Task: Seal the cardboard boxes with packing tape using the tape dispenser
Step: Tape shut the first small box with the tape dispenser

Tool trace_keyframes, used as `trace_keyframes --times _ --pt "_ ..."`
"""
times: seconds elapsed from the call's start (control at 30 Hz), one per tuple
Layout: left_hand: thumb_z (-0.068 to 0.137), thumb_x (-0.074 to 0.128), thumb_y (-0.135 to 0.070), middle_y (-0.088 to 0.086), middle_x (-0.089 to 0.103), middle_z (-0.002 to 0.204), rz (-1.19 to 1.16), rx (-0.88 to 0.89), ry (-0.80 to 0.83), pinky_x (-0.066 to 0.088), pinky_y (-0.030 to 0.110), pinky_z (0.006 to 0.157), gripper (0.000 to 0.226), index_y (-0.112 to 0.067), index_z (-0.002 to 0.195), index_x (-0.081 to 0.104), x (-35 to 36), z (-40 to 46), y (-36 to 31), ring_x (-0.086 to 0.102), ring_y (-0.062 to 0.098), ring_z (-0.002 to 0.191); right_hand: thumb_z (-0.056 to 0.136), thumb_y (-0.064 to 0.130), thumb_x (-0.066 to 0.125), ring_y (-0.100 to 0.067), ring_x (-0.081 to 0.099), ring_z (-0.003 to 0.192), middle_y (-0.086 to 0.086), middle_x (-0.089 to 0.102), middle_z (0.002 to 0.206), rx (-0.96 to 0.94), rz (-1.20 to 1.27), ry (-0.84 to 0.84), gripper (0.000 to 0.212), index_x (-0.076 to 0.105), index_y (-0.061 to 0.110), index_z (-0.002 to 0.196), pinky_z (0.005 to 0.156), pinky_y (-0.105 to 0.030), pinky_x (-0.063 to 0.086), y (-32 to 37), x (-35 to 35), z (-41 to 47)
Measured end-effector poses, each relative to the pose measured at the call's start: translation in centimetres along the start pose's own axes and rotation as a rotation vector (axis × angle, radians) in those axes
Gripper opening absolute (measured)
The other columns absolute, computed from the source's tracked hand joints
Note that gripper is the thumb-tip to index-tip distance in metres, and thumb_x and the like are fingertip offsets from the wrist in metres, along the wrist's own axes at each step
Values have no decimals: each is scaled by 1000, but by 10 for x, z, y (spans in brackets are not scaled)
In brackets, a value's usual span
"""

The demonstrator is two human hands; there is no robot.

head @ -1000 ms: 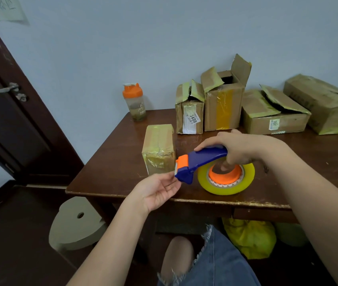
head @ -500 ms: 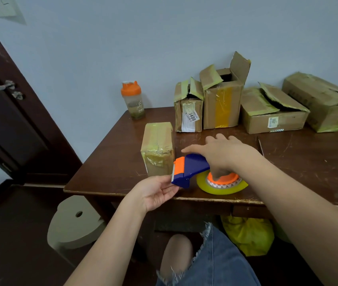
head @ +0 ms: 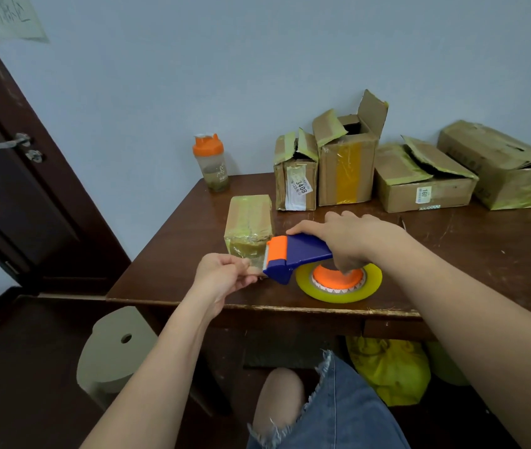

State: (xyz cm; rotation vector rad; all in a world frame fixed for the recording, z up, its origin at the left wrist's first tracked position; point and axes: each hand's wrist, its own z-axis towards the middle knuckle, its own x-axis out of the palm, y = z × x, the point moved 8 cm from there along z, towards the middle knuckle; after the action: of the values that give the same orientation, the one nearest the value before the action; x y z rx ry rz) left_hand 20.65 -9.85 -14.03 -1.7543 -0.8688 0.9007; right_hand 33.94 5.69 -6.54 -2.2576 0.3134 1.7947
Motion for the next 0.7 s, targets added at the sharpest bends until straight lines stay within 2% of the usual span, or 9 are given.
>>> trace_keyframes --times 0.1,0.3,0.4,0.53,0.6,0.7 --pt "93 62 -5 14 73 86 17 42 -79 57 26 68 9 -1 92 70 -22 1 -5 70 17 74 81 11 70 -30 42 117 -8 39 131 -2 25 -13 103 1 53 146 83 -41 42 2 0 1" --pt "93 64 -11 9 74 84 53 118 -216 60 29 77 9 -6 90 72 -56 -3 -15 72 18 78 83 13 70 -30 43 118 -9 38 132 -20 45 -44 103 0 52 146 85 -41 41 14 -2 4" --pt "92 66 -13 9 75 83 52 156 -224 59 30 79 9 -9 90 72 -59 -10 -16 72 19 79 84 14 66 -26 45 108 -6 42 126 -37 101 -79 96 4 53 146 83 -40 42 14 -3 3" --pt "91 67 -25 9 73 74 49 260 -178 56 26 66 19 -8 84 72 -56 -24 -33 67 17 66 86 15 61 -21 46 100 0 43 116 -74 138 -85 89 9 58 143 81 -39 44 12 -5 0" --pt "90 68 -28 6 72 68 113 325 -215 51 22 58 21 -11 80 73 -56 -27 -44 64 13 60 87 16 60 -20 44 97 2 41 110 -80 122 -126 88 7 59 144 81 -39 42 12 -14 -3" --pt "91 67 -27 3 71 65 82 374 -290 48 17 50 20 -12 79 72 -58 -25 -52 61 8 52 89 17 56 -20 37 91 2 33 101 -64 98 -233 87 4 59 144 77 -38 36 8 -34 -9"
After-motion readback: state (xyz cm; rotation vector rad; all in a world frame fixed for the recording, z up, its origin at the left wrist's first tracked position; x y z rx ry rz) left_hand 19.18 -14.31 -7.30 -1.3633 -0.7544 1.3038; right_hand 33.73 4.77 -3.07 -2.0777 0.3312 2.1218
